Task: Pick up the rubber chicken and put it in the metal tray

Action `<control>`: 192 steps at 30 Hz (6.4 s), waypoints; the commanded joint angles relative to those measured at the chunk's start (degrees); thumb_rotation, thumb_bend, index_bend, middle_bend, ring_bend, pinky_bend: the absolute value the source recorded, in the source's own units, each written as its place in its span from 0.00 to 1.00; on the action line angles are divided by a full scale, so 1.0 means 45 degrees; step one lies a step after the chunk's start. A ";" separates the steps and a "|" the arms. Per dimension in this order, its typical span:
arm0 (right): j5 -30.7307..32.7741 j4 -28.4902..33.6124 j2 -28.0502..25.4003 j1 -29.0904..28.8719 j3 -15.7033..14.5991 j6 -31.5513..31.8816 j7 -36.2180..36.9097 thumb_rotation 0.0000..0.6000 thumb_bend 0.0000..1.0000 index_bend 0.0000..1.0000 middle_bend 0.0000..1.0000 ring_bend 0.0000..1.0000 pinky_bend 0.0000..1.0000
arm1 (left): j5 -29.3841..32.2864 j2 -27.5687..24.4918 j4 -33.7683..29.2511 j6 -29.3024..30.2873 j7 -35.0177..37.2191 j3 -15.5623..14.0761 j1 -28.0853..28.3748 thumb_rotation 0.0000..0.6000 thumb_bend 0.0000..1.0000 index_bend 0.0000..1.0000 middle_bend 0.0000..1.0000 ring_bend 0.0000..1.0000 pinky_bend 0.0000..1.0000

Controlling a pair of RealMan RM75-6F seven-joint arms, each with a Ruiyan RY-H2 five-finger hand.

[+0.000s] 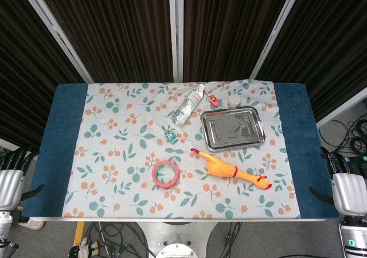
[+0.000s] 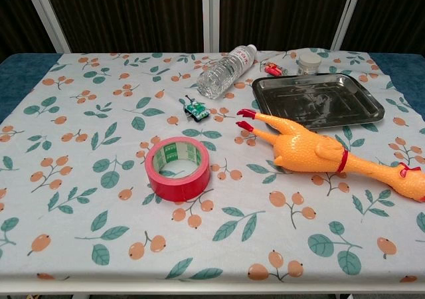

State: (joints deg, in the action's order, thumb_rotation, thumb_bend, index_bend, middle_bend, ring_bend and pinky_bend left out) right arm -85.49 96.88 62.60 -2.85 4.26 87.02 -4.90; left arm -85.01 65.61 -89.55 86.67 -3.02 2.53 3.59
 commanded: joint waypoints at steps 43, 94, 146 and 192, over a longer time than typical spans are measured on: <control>0.1745 -0.3525 0.6027 -0.4174 0.0167 -0.5677 -0.3585 1.00 0.07 0.21 0.37 0.24 0.41 | -0.0080 0.0082 0.0516 0.0128 0.0979 -0.0403 -0.0532 1.00 0.00 0.23 0.19 0.12 0.14; 0.5393 0.2117 -0.0887 -1.4112 0.3398 -1.3117 -0.4693 1.00 0.71 0.64 0.57 0.56 0.84 | 0.1176 -0.1240 -0.3380 -0.5294 0.6242 0.2485 0.5173 1.00 0.00 0.18 0.17 0.12 0.17; 1.5406 0.0098 0.3017 -2.0943 0.1195 -0.8725 -0.8951 1.00 0.72 0.64 0.57 0.56 0.83 | 0.7062 -0.1735 -0.4534 -0.8644 0.2881 0.2939 0.8045 0.72 0.00 0.17 0.16 0.12 0.20; 1.6088 0.0465 0.3053 -2.1156 0.1153 -0.8211 -0.9113 1.00 0.72 0.64 0.58 0.56 0.83 | 0.7772 0.0092 -0.3347 -0.6597 0.1130 0.2726 0.7783 0.44 0.10 0.22 0.27 0.30 0.59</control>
State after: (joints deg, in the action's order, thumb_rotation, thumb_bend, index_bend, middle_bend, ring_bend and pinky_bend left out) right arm -13.11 98.99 76.32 -98.04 9.44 50.06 -45.88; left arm -49.75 66.12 -104.53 57.05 1.77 14.79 38.78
